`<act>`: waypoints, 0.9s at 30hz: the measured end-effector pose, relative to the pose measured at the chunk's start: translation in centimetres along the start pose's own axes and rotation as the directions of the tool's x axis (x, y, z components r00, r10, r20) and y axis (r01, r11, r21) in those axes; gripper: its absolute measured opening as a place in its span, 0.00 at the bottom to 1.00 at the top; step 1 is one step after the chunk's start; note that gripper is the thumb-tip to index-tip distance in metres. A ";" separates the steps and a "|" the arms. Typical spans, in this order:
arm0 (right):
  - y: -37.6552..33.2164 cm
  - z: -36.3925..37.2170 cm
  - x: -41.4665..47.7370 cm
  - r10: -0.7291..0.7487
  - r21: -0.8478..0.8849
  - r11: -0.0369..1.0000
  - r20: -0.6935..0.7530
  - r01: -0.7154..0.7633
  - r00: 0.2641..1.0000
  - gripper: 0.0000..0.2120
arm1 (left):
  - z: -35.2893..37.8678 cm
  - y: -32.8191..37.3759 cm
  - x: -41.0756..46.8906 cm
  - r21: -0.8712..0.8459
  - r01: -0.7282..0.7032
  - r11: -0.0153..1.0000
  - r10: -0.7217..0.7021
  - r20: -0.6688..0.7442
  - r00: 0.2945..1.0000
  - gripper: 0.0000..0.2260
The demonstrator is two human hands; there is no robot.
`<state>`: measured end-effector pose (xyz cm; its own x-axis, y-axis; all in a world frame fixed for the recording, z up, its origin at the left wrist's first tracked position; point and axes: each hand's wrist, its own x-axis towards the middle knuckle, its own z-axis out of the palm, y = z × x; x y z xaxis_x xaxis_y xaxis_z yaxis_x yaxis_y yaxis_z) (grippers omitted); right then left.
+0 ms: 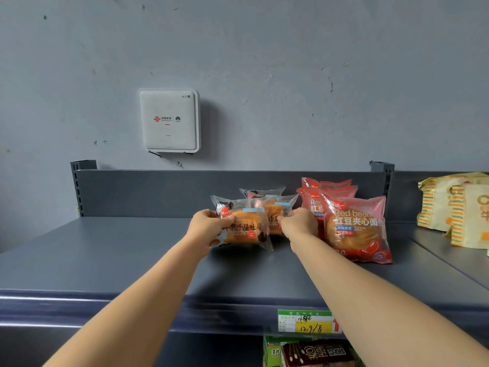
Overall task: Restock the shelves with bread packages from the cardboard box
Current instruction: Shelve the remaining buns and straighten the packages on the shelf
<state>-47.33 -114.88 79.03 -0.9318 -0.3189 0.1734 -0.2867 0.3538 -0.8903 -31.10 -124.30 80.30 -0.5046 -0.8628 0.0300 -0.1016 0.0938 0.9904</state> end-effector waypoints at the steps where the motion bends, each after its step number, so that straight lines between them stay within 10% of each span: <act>1: 0.0 0.1 0.0 -0.002 -0.003 1.000 -0.002 0.002 1.000 0.14 | 0.2 -0.1 0.2 0.010 -0.004 1.000 0.004 0.001 1.000 0.15; 27: 0.5 -0.5 -0.6 -0.012 0.182 0.983 0.098 -0.006 0.995 0.14 | 1.5 -0.5 0.9 0.119 0.008 0.993 -0.023 0.124 0.992 0.20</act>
<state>-47.01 -114.05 78.71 -0.9018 -0.4081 0.1420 -0.2359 0.1895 -0.9531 -32.76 -124.36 79.61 -0.6046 -0.7964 -0.0098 -0.2069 0.1451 0.9676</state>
